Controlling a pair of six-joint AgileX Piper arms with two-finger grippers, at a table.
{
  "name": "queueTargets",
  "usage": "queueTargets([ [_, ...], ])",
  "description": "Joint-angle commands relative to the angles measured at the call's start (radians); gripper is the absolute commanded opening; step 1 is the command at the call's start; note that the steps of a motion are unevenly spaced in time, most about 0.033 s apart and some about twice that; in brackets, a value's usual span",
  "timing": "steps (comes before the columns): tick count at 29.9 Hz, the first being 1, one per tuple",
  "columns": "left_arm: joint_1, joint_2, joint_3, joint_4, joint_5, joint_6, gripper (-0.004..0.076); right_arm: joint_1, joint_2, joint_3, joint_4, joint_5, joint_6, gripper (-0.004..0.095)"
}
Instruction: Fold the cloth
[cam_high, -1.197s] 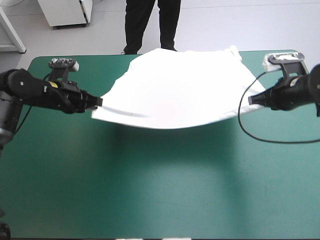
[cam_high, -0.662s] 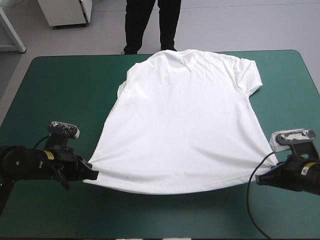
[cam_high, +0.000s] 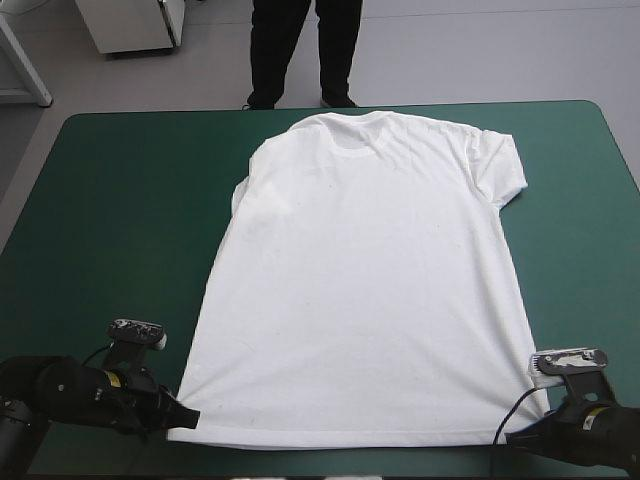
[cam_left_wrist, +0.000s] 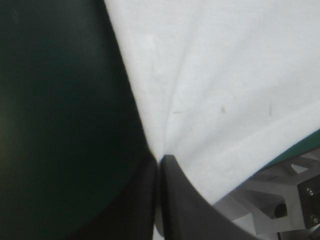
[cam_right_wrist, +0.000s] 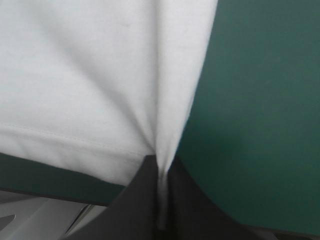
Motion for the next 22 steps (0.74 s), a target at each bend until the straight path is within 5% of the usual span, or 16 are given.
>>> queueTargets([
  [1,-0.007,-0.005,0.017,-0.021,0.056,0.001,-0.0009,0.003,-0.007,-0.022,-0.006,-0.024,0.002,-0.0019],
  [12,-0.007,-0.005,0.044,-0.026,0.056,0.001,0.0021,0.003,0.001,-0.022,-0.001,-0.024,0.002,0.0024],
  [22,-0.007,-0.005,0.003,-0.024,0.056,0.004,0.0363,0.005,0.026,-0.06,0.034,-0.024,0.043,0.0554],
])
